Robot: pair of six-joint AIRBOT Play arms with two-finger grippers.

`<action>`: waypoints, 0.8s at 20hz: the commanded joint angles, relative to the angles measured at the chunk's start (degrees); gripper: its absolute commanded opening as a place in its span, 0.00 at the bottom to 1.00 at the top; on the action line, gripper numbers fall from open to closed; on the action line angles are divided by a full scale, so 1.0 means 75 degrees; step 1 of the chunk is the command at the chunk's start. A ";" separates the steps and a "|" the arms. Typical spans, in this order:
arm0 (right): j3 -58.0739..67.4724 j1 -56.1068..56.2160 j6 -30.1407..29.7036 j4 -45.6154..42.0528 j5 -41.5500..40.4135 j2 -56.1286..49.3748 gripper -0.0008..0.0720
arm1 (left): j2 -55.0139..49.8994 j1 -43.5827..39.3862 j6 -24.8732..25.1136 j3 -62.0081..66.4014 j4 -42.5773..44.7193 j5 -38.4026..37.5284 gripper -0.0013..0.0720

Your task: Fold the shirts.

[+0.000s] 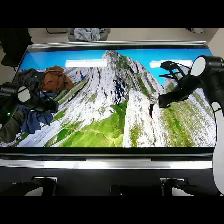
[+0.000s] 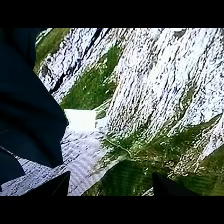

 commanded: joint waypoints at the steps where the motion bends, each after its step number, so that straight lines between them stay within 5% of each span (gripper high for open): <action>1: 0.0000 0.0006 0.0003 0.0000 0.0003 0.0000 0.94 | 0.0003 0.0000 0.0003 -0.0003 0.0000 0.0000 0.82; 16: 0.0000 0.0009 0.0009 0.0012 -0.0393 0.0000 0.94 | -0.0029 0.0000 0.0003 -0.0012 -0.0006 0.0367 0.82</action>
